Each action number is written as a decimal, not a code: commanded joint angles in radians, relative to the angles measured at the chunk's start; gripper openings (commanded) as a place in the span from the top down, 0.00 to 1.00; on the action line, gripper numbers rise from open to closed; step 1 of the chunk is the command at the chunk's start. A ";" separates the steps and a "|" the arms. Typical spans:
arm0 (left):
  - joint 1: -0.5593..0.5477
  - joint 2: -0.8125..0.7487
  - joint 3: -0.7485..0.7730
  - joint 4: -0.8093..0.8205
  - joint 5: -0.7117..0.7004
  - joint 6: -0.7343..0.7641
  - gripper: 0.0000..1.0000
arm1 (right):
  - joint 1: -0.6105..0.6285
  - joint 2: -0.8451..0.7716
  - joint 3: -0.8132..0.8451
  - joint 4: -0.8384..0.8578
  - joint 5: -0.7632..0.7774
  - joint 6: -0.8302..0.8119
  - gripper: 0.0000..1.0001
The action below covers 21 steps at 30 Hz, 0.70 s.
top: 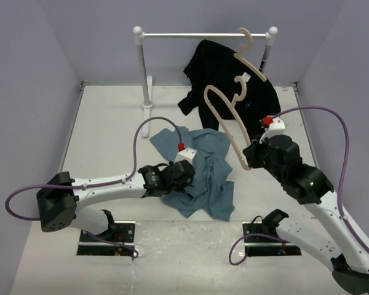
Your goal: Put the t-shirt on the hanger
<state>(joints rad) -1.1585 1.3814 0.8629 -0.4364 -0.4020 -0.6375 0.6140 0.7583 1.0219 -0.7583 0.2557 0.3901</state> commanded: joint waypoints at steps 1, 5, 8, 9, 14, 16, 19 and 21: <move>0.121 -0.059 0.111 0.000 -0.075 0.025 1.00 | 0.000 -0.128 -0.061 0.148 -0.122 -0.061 1.00; 0.206 -0.047 0.196 0.012 -0.068 0.059 1.00 | 0.000 -0.153 -0.006 0.066 -0.183 -0.069 1.00; 0.266 -0.020 0.243 0.030 -0.038 0.058 1.00 | -0.001 -0.146 0.031 -0.001 -0.275 -0.064 1.00; 0.290 -0.009 0.257 0.041 -0.025 0.057 1.00 | 0.000 -0.151 0.033 -0.014 -0.316 -0.065 1.00; 0.387 0.039 0.360 0.062 0.006 0.059 1.00 | 0.000 -0.138 0.045 -0.107 -0.411 -0.095 1.00; 0.409 0.057 0.409 0.054 0.010 0.068 1.00 | 0.000 -0.128 0.047 -0.132 -0.413 -0.105 1.00; 0.426 0.072 0.451 0.045 0.004 0.076 1.00 | 0.000 -0.116 0.057 -0.159 -0.404 -0.119 1.00; 0.448 0.078 0.467 0.040 0.003 0.077 1.00 | 0.000 -0.126 0.066 -0.172 -0.392 -0.130 1.00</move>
<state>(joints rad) -0.7391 1.4579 1.2586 -0.4256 -0.3921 -0.5848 0.6144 0.6346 1.0334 -0.8970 -0.1099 0.3052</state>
